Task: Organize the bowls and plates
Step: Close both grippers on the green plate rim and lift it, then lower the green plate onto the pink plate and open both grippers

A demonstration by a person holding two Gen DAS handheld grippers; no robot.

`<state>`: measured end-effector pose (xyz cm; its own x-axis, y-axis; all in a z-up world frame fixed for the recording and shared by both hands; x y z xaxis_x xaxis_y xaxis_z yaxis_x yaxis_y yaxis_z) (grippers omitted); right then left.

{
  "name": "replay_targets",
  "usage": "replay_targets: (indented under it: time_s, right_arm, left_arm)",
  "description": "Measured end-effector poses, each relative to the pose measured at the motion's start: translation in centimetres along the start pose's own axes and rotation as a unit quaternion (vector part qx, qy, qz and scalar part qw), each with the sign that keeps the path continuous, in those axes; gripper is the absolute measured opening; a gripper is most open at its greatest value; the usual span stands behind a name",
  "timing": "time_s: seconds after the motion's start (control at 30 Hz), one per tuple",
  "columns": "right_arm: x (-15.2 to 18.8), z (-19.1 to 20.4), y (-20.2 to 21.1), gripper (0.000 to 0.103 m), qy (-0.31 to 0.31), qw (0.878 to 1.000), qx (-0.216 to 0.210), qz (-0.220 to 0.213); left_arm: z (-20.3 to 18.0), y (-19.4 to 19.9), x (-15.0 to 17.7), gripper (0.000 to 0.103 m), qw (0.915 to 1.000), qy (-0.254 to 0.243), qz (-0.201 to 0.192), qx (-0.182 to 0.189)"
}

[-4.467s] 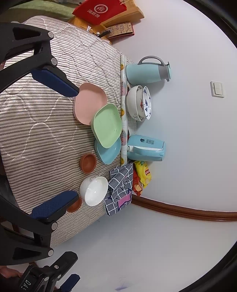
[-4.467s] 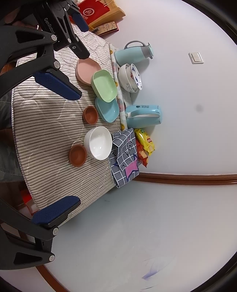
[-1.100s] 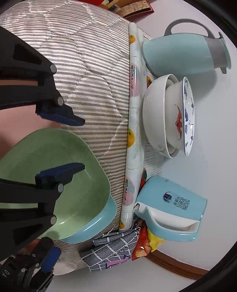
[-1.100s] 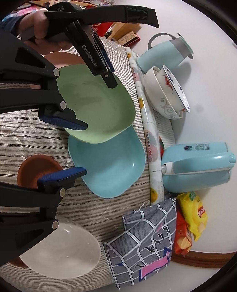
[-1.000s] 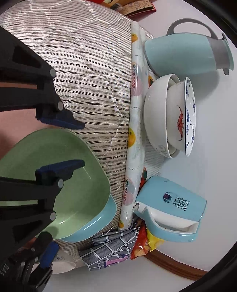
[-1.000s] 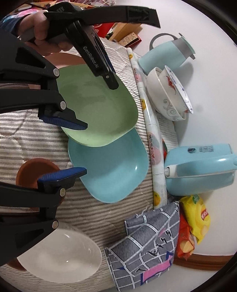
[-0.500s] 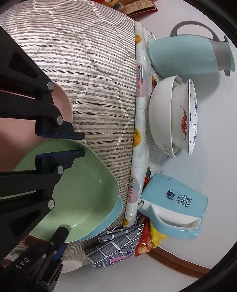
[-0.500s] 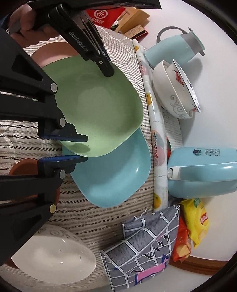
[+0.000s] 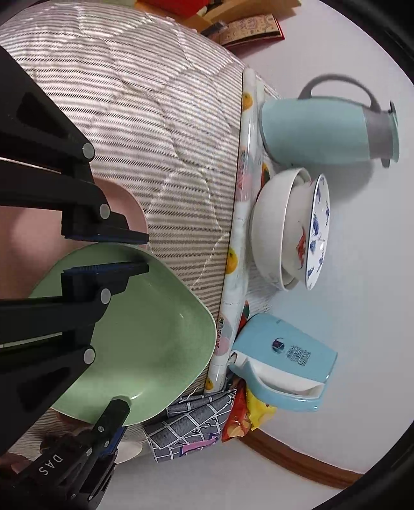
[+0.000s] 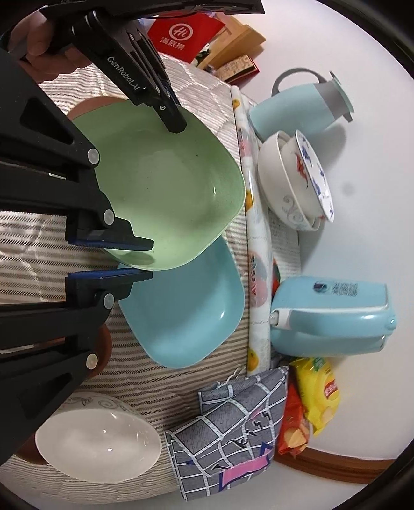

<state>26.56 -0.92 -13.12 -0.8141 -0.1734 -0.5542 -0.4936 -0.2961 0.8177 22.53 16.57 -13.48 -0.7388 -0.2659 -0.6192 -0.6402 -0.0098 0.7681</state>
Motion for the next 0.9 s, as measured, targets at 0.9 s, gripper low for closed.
replay_targets:
  time_s: [0.9]
  right_arm:
    - [3.3, 4.7, -2.4, 0.010, 0.063, 0.997, -0.007, 0.039]
  left_arm:
    - [5.1, 1.1, 4.1, 0.011, 0.9984, 0.046, 0.023, -0.024]
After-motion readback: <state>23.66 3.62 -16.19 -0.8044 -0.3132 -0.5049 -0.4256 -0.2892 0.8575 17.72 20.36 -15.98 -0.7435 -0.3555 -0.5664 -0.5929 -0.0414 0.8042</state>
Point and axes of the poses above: each gripper's, at about its wrist camera, not at the fingertips, and y roughly against the way its jaws point, z to its left, x to its underside, the point moved 4 cm from there along -y, roughly the way its jaws point, and after that the axes turned 3 degrees about -y, right-handed, at the moved point
